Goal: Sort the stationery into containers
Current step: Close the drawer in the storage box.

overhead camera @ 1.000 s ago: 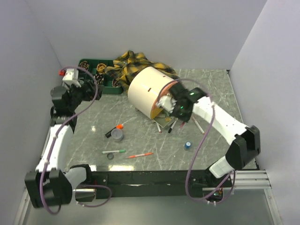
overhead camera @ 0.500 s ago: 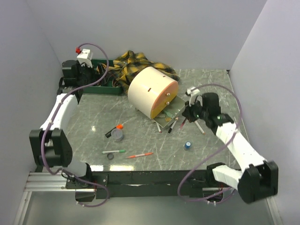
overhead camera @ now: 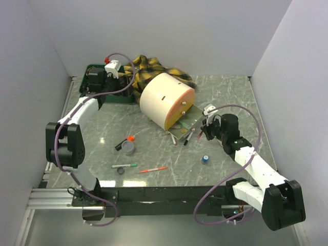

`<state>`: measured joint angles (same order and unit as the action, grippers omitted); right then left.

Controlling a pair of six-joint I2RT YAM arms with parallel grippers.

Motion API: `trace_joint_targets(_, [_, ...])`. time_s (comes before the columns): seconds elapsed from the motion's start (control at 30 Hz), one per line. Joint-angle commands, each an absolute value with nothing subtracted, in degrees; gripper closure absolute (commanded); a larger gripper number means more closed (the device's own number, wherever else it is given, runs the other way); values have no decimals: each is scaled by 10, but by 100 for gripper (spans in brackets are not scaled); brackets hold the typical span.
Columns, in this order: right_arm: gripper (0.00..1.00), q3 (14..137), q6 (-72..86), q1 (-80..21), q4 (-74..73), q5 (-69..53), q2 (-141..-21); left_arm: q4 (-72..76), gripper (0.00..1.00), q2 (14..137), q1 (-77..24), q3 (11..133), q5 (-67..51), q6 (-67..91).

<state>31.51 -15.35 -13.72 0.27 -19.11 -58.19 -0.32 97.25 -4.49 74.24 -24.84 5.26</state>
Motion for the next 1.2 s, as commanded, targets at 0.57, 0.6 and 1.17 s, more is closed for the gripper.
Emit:
trace_joint_targets(0.57, [100, 333, -248, -138, 93, -238, -684, 33, 1, 989, -57, 765, -274, 36])
trace_joint_targets(0.6, [100, 340, -250, -138, 95, -240, -692, 33, 1, 989, -58, 766, -274, 34])
trace_joint_targets(1.17, [100, 419, -247, -174, 78, -300, -776, 18, 1, 985, -63, 760, -269, 17])
